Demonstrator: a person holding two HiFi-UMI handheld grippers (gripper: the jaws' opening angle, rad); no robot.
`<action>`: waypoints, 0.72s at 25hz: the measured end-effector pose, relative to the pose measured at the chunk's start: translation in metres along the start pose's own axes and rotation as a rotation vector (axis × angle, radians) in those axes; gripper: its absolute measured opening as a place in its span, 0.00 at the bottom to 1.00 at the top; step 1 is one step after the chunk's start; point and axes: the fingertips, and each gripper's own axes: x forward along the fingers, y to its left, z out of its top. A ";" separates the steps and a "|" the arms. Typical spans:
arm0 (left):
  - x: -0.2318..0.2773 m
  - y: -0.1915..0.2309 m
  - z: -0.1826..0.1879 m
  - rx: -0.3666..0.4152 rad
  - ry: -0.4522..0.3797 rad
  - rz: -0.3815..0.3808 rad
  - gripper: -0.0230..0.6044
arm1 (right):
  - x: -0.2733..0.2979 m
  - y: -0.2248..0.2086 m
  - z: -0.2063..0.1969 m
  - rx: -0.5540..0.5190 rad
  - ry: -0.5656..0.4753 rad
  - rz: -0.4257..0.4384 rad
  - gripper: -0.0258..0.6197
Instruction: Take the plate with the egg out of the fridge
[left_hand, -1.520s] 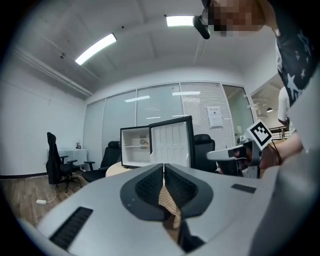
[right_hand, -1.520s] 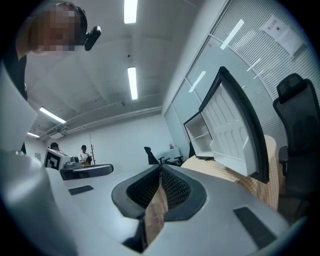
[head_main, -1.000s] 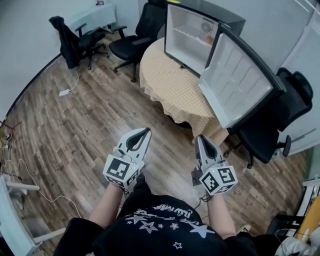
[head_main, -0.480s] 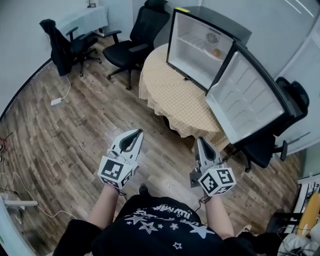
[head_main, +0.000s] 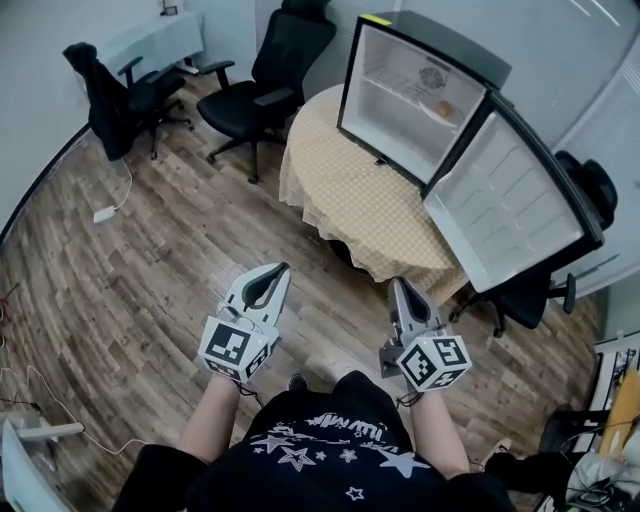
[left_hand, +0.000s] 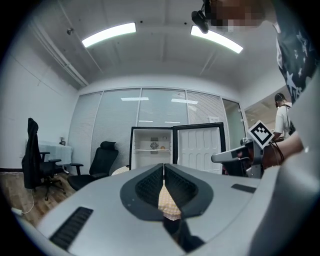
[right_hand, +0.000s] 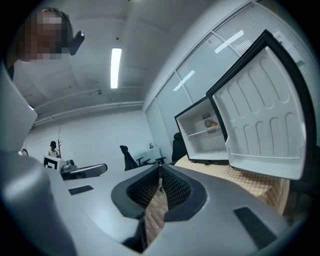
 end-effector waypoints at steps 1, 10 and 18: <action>0.002 0.002 -0.001 -0.008 0.001 -0.001 0.06 | 0.002 -0.001 0.000 -0.001 0.005 -0.004 0.09; 0.032 0.027 -0.014 0.001 0.040 0.029 0.06 | 0.054 -0.052 0.006 0.036 -0.005 -0.035 0.09; 0.086 0.074 -0.002 0.026 0.053 0.092 0.06 | 0.121 -0.116 0.055 0.040 -0.074 -0.044 0.09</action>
